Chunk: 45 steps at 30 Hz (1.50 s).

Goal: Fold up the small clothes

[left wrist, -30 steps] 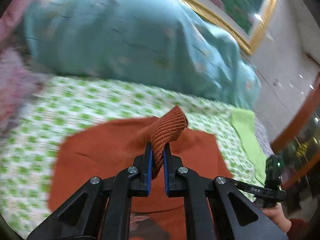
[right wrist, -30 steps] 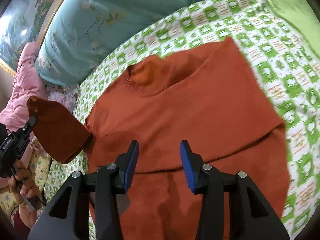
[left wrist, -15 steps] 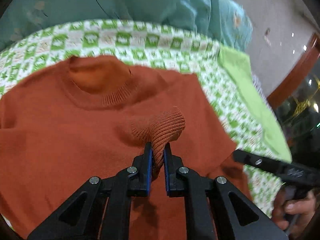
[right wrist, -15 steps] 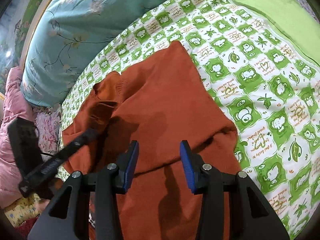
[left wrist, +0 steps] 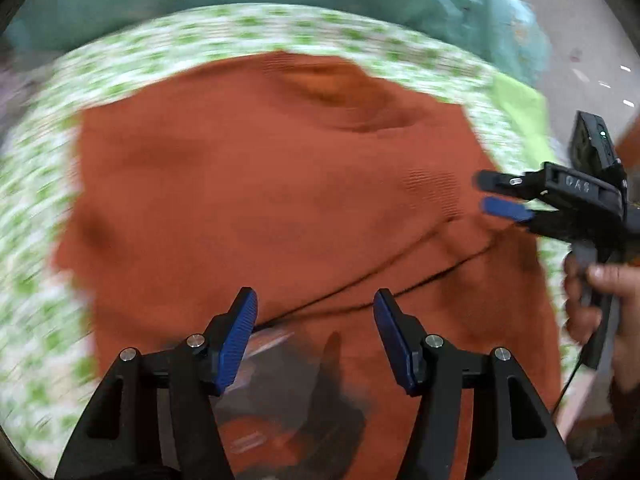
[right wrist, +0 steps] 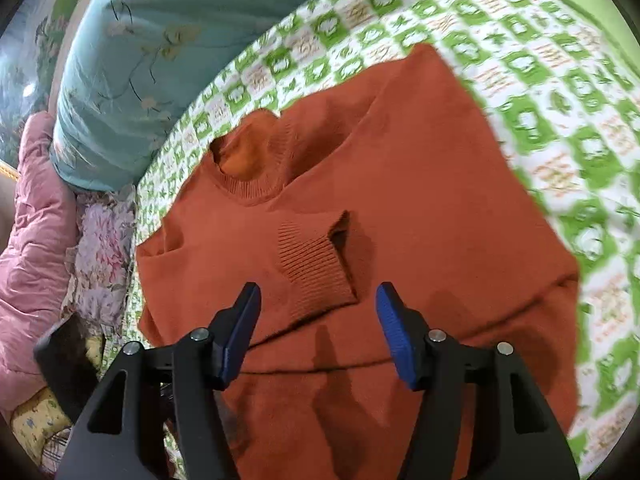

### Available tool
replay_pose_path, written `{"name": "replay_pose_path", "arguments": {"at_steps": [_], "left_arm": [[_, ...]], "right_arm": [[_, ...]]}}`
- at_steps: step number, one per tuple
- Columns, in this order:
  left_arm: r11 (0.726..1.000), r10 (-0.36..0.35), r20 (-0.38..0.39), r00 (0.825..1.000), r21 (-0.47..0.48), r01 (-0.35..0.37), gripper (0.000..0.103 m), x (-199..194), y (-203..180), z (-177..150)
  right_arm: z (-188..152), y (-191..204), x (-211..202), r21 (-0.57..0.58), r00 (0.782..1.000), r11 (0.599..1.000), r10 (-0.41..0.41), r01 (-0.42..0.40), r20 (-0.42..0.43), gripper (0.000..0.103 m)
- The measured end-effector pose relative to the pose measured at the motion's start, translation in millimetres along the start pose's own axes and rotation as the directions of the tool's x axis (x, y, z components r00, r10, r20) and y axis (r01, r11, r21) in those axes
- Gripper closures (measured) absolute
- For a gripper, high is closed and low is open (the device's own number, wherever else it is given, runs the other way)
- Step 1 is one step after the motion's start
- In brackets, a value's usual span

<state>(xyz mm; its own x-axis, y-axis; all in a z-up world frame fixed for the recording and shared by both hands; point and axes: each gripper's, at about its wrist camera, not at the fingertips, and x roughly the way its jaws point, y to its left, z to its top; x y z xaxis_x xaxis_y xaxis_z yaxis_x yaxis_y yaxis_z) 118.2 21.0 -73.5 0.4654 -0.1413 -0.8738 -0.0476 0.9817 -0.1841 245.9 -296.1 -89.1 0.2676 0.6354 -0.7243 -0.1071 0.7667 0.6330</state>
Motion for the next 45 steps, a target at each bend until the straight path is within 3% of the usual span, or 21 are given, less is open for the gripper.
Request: {"name": "replay_pose_path", "arguments": {"at_steps": [4, 7, 8, 9, 10, 13, 15, 17, 19, 21, 23, 26, 30, 34, 36, 38, 42, 45], "left_arm": [[0.974, 0.165, -0.022, 0.986, -0.155, -0.167, 0.042, -11, 70, -19], [0.945, 0.221, -0.047, 0.974, -0.235, -0.226, 0.043, -4, 107, -23], [0.941, 0.228, -0.05, 0.972, -0.245, -0.233, 0.043, 0, 114, -21], [0.941, 0.225, -0.051, 0.973, -0.248, -0.23, 0.043, 5, 117, -18], [0.94, 0.23, -0.046, 0.972, -0.249, -0.234, 0.043, 11, 118, -13], [0.936, 0.257, -0.027, 0.966, -0.242, -0.255, 0.043, 21, 115, 0], [0.93, 0.279, -0.01, 0.96, -0.247, -0.272, 0.043, 23, 114, 8], [0.914, 0.308, -0.008, 0.951, -0.275, -0.298, 0.044, 25, 118, 12], [0.897, 0.316, -0.008, 0.949, -0.322, -0.302, 0.044, 23, 125, 11], [0.885, 0.311, -0.001, 0.95, -0.363, -0.29, 0.044, 16, 134, 5], [0.874, 0.328, 0.005, 0.945, -0.381, -0.302, 0.044, 10, 133, 2], [0.862, 0.335, 0.0, 0.942, -0.404, -0.307, 0.044, 3, 136, -10], [0.862, 0.318, -0.006, 0.948, -0.414, -0.291, 0.044, 3, 136, -11], [0.863, 0.304, -0.02, 0.953, -0.418, -0.284, 0.044, -1, 142, -15], [0.863, 0.29, -0.022, 0.957, -0.426, -0.272, 0.044, 0, 142, -14], [0.865, 0.277, -0.026, 0.96, -0.428, -0.261, 0.042, -2, 146, -17], [0.882, 0.271, -0.028, 0.962, -0.392, -0.26, 0.043, -4, 147, -16], [0.899, 0.273, -0.021, 0.962, -0.351, -0.263, 0.044, -4, 138, -13]], "right_arm": [[5, -4, 25, 0.024, 0.999, 0.999, -0.034, 0.035, -0.024, 0.042], [7, 4, 41, 0.001, 0.999, 0.999, -0.036, 0.036, -0.032, 0.045], [8, 8, 44, -0.018, 0.999, 0.999, -0.037, 0.037, -0.034, 0.054], [10, 14, 48, -0.044, 0.998, 0.998, -0.05, 0.048, -0.048, 0.092], [13, 22, 49, -0.06, 0.997, 0.997, -0.06, 0.057, -0.054, 0.096], [22, 48, 19, -0.101, 0.999, 0.995, 0.023, -0.02, 0.033, 0.096], [28, 61, -20, -0.131, 0.983, 0.985, 0.129, -0.112, 0.132, 0.096], [31, 58, -51, -0.134, 0.96, 0.979, 0.18, -0.153, 0.214, 0.096], [32, 37, -59, -0.094, 0.963, 0.989, 0.137, -0.118, 0.231, 0.096], [29, 5, -52, -0.013, 0.981, 0.999, 0.054, -0.052, 0.189, 0.096], [22, -12, -45, 0.033, 0.986, 0.999, 0.024, -0.03, 0.166, 0.096], [14, -16, -42, 0.024, 0.988, 1.0, -0.002, -0.002, 0.153, 0.096], [16, -9, -55, -0.041, 0.979, 0.999, 0.008, 0.0, 0.205, 0.096], [11, -18, -25, -0.078, 0.993, 0.992, -0.091, 0.097, 0.08, 0.096], [3, -20, -9, -0.108, 0.987, 0.981, -0.158, 0.159, 0.012, 0.096], [-2, -23, -2, -0.117, 0.981, 0.975, -0.193, 0.189, -0.022, 0.093], [-1, -14, -24, -0.097, 0.953, 0.948, -0.3, 0.303, 0.046, 0.068], [11, 21, -36, -0.18, 0.967, 0.953, -0.224, 0.244, 0.125, 0.064]]}}
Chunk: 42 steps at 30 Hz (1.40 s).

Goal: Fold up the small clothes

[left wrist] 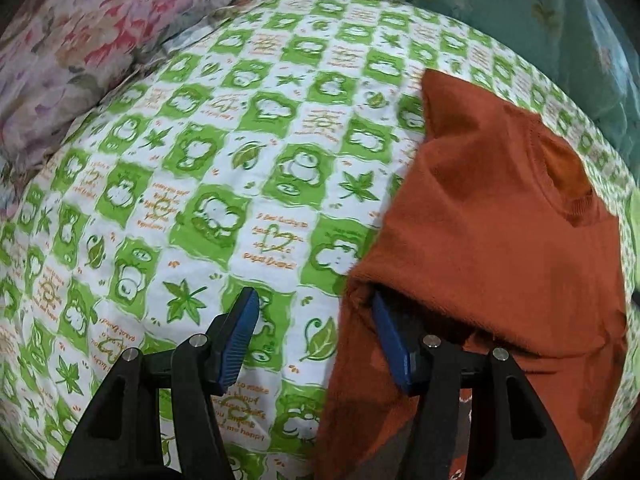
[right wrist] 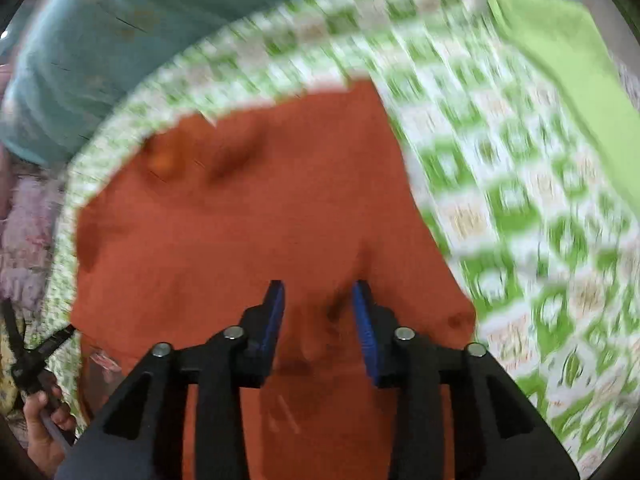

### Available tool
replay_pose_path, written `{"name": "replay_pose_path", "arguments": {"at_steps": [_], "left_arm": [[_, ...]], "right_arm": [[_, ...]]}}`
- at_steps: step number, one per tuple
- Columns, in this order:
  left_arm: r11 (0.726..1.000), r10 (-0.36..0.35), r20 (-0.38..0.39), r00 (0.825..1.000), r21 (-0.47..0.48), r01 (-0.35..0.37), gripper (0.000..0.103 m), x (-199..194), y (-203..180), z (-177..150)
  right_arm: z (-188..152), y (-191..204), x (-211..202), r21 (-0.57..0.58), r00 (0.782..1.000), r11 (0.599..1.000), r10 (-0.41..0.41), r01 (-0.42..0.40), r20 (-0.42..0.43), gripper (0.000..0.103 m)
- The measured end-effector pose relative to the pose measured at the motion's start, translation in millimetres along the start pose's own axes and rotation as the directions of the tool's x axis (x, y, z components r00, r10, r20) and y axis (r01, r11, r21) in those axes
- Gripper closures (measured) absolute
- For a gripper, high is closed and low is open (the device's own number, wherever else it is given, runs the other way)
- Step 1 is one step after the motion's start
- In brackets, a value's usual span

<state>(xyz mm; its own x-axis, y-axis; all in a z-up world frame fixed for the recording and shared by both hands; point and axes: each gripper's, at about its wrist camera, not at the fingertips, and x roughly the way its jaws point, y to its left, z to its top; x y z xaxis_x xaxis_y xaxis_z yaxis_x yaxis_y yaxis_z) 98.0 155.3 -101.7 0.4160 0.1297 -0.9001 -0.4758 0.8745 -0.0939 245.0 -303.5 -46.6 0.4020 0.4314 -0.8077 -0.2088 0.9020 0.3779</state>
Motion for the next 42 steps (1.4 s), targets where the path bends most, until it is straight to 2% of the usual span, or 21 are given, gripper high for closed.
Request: {"name": "replay_pose_path", "arguments": {"at_steps": [2, 5, 7, 9, 11, 13, 15, 18, 19, 20, 21, 22, 23, 26, 29, 32, 33, 36, 38, 40, 42], "left_arm": [[1.0, -0.005, 0.003, 1.0, 0.015, 0.005, 0.044, 1, -3, -2], [1.0, -0.013, 0.009, 1.0, -0.002, 0.013, 0.044, 2, -3, -4], [1.0, -0.021, 0.013, 1.0, -0.019, 0.021, 0.044, 1, -1, -5], [0.999, -0.029, 0.014, 0.999, -0.033, 0.029, 0.044, 2, 1, -5], [0.998, -0.037, 0.015, 0.999, -0.04, 0.037, 0.044, 2, 4, -5], [0.998, -0.041, 0.018, 0.999, -0.047, 0.042, 0.044, 3, 5, -5], [0.997, -0.044, 0.019, 0.999, -0.06, 0.045, 0.044, 3, 6, -5], [0.995, -0.044, 0.019, 0.999, -0.084, 0.045, 0.044, 8, 11, -4], [0.996, -0.038, 0.021, 0.999, -0.085, 0.04, 0.044, 8, 10, -5], [0.996, -0.032, 0.022, 0.999, -0.082, 0.034, 0.044, 8, 9, -7], [0.996, -0.03, 0.023, 0.999, -0.081, 0.032, 0.044, 8, 8, -7], [0.996, -0.033, 0.024, 0.999, -0.083, 0.035, 0.044, 8, 8, -7], [0.995, -0.039, 0.027, 0.999, -0.089, 0.041, 0.044, 9, 8, -7], [0.99, -0.06, 0.035, 0.998, -0.127, 0.064, 0.044, 11, 13, -4], [0.986, -0.068, 0.039, 0.997, -0.147, 0.073, 0.044, 10, 17, -6], [0.984, -0.076, 0.035, 0.996, -0.16, 0.081, 0.044, 7, 22, -8], [0.982, -0.082, 0.031, 0.996, -0.167, 0.086, 0.044, 6, 25, -9], [0.98, -0.117, 0.011, 0.993, -0.161, 0.118, 0.047, -4, 33, -13], [0.967, -0.191, 0.015, 0.981, -0.169, 0.191, 0.047, -15, 41, -14], [0.952, -0.249, 0.037, 0.968, -0.177, 0.252, 0.045, -28, 44, -10], [0.946, -0.271, 0.058, 0.961, -0.166, 0.277, 0.037, -35, 45, 3]], "right_arm": [[17, 29, 4, -0.052, 0.993, 0.992, 0.115, -0.115, -0.002, 0.064], [43, 93, 39, -0.115, 0.938, 0.933, 0.33, -0.342, -0.107, 0.064], [61, 142, 64, -0.173, 0.907, 0.893, 0.394, -0.416, -0.151, 0.064], [74, 187, 87, -0.226, 0.884, 0.858, 0.422, -0.461, -0.199, 0.064], [85, 226, 110, -0.266, 0.872, 0.836, 0.423, -0.48, -0.247, 0.061], [94, 260, 134, -0.318, 0.878, 0.829, 0.372, -0.461, -0.302, 0.051], [95, 288, 161, -0.382, 0.885, 0.819, 0.293, -0.428, -0.363, 0.048], [83, 308, 200, -0.449, 0.862, 0.805, 0.144, -0.387, -0.486, 0.048], [80, 311, 204, -0.476, 0.864, 0.793, 0.119, -0.379, -0.489, 0.056], [77, 316, 205, -0.512, 0.877, 0.78, 0.096, -0.36, -0.471, 0.072], [75, 317, 207, -0.544, 0.89, 0.767, 0.074, -0.339, -0.45, 0.093], [77, 314, 207, -0.527, 0.889, 0.773, 0.101, -0.353, -0.448, 0.093], [83, 308, 205, -0.458, 0.877, 0.789, 0.201, -0.409, -0.437, 0.093], [92, 289, 209, -0.275, 0.821, 0.801, 0.409, -0.532, -0.398, 0.094], [81, 270, 232, -0.139, 0.787, 0.81, 0.488, -0.569, -0.376, 0.09], [81, 252, 237, -0.023, 0.751, 0.798, 0.556, -0.602, -0.355, 0.088], [83, 249, 233, -0.019, 0.752, 0.799, 0.556, -0.6, -0.355, 0.085], [94, 241, 201, -0.121, 0.789, 0.802, 0.527, -0.584, -0.315, 0.074], [102, 238, 177, -0.172, 0.808, 0.8, 0.521, -0.575, -0.277, 0.066], [104, 225, 151, -0.214, 0.823, 0.797, 0.521, -0.564, -0.227, 0.058], [100, 200, 127, -0.236, 0.847, 0.814, 0.498, -0.531, -0.188, 0.057]]}}
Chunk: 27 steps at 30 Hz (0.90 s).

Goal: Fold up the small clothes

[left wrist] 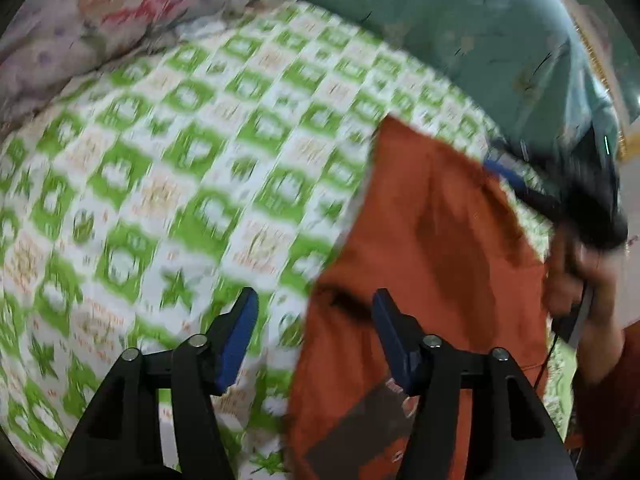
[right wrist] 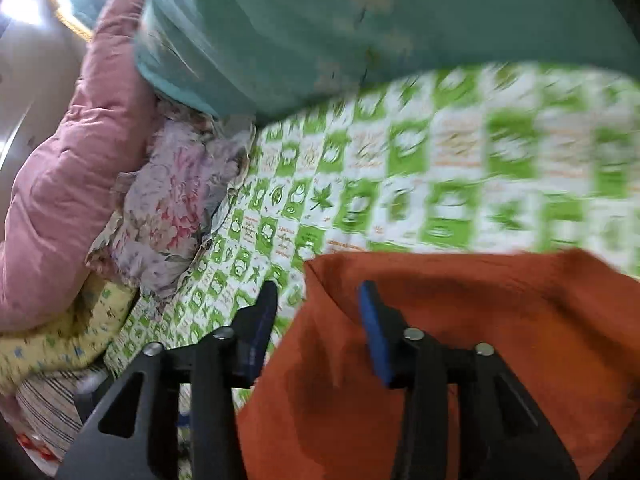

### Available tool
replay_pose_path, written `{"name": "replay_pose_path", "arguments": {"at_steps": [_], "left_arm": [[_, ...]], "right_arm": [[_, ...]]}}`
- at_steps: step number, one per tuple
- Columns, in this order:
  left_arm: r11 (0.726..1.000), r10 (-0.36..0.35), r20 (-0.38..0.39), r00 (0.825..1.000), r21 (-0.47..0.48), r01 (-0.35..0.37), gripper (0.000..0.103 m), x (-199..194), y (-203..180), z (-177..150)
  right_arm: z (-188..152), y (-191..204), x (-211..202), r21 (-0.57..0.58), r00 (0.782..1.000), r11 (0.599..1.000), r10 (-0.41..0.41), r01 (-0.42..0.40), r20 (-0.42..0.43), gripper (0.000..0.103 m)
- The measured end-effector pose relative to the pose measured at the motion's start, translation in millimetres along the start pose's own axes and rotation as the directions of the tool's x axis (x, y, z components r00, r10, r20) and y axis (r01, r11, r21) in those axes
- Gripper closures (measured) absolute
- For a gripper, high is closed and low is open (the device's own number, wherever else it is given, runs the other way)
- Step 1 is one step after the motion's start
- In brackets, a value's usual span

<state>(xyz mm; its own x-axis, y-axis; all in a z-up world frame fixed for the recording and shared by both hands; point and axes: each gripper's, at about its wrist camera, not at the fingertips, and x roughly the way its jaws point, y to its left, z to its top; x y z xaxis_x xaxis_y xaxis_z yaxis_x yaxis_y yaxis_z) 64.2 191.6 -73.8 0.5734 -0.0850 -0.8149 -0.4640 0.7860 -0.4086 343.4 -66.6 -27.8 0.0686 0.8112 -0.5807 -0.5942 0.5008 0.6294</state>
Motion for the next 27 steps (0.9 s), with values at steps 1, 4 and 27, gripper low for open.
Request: {"name": "replay_pose_path", "arguments": {"at_steps": [1, 4, 27], "left_arm": [[1.0, 0.001, -0.003, 1.0, 0.004, -0.001, 0.034, 2, -2, 7], [1.0, -0.013, -0.04, 0.999, 0.018, 0.014, 0.033, 22, -12, 31], [0.965, 0.167, -0.103, 0.981, 0.22, -0.142, 0.083, 119, -76, 66]], "right_arm": [[-8, -5, -13, 0.004, 1.0, 1.0, -0.017, 0.017, 0.007, 0.056], [-40, -26, -45, 0.049, 0.994, 0.993, -0.107, 0.106, 0.016, 0.056], [-156, -146, -158, 0.264, 0.805, 0.768, -0.589, 0.584, -0.067, 0.095]]}}
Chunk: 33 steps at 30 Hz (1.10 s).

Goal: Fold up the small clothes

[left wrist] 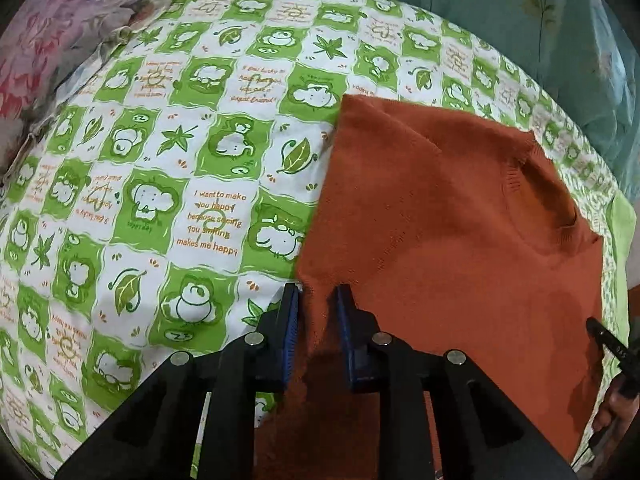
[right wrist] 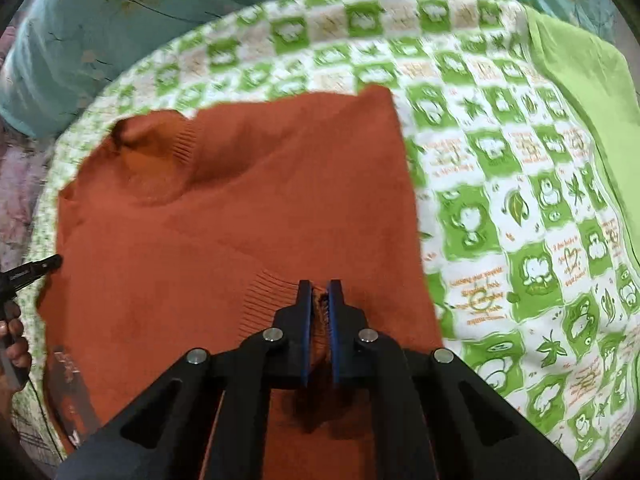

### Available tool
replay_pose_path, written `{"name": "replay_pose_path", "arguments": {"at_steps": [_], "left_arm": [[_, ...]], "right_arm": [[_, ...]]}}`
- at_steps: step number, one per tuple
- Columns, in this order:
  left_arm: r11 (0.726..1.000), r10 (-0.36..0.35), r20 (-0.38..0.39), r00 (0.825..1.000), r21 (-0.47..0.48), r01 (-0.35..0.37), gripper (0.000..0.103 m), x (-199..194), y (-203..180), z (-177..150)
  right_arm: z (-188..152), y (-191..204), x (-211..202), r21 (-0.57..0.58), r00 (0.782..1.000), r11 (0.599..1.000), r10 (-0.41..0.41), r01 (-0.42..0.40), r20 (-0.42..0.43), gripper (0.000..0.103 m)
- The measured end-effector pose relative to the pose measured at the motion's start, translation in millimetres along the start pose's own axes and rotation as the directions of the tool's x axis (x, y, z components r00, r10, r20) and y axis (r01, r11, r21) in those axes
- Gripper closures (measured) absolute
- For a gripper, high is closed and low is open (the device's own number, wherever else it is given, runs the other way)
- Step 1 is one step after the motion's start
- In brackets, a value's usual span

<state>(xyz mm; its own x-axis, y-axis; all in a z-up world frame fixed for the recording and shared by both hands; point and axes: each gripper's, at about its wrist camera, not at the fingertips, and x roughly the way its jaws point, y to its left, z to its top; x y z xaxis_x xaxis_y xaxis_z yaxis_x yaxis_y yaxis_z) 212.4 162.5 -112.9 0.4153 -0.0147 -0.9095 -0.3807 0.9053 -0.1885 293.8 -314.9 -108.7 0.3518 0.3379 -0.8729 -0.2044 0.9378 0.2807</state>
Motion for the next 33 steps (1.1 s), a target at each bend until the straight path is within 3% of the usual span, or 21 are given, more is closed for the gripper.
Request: {"name": "replay_pose_path", "arguments": {"at_steps": [3, 5, 7, 9, 12, 15, 19, 27, 30, 32, 33], "left_arm": [[0.999, 0.034, -0.005, 0.999, 0.014, -0.034, 0.075, -10, -3, -1], [1.0, 0.017, -0.017, 1.0, 0.008, -0.017, 0.07, -17, -2, -6], [1.0, 0.004, -0.033, 0.999, 0.007, -0.004, 0.064, -29, -1, -16], [1.0, 0.0, -0.039, 0.999, 0.012, 0.001, 0.05, -44, 2, -30], [1.0, -0.021, -0.067, 0.998, 0.008, 0.021, 0.035, -65, 2, -61], [0.999, -0.053, -0.119, 0.992, -0.016, 0.052, 0.035, -81, 4, -98], [1.0, -0.001, -0.218, 0.976, 0.005, 0.002, 0.033, -96, -1, -153], [0.999, 0.029, -0.459, 0.888, -0.019, -0.043, 0.033, -74, -25, -217], [0.996, 0.084, -0.453, 0.887, 0.054, -0.067, 0.027, -63, -39, -220], [0.989, 0.12, -0.413, 0.903, 0.124, -0.074, 0.027, -62, -55, -222], [0.987, 0.12, -0.39, 0.913, 0.145, -0.068, 0.034, -64, -58, -223]], "right_arm": [[-1, -6, -11, 0.032, 1.0, 0.999, 0.012, -0.013, 0.011, 0.091], [-3, -10, -23, 0.059, 0.999, 0.997, 0.045, -0.047, 0.03, 0.087], [-6, -12, -38, 0.074, 0.995, 0.993, 0.089, -0.093, 0.054, 0.075], [-14, -9, -56, 0.062, 0.99, 0.99, 0.122, -0.126, 0.069, 0.065], [-29, -1, -81, 0.031, 0.984, 0.987, 0.155, -0.158, 0.087, 0.064], [-52, 4, -101, 0.023, 0.982, 0.986, 0.164, -0.166, 0.094, 0.063], [-86, 7, -119, 0.047, 0.981, 0.983, 0.173, -0.178, 0.09, 0.062], [-151, 18, -144, 0.066, 0.978, 0.977, 0.197, -0.201, 0.068, 0.061], [-171, 20, -153, 0.071, 0.978, 0.977, 0.196, -0.202, 0.073, 0.06], [-181, 19, -157, 0.083, 0.978, 0.976, 0.196, -0.201, 0.074, 0.059], [-188, 18, -159, 0.089, 0.979, 0.976, 0.191, -0.197, 0.073, 0.059]]}}
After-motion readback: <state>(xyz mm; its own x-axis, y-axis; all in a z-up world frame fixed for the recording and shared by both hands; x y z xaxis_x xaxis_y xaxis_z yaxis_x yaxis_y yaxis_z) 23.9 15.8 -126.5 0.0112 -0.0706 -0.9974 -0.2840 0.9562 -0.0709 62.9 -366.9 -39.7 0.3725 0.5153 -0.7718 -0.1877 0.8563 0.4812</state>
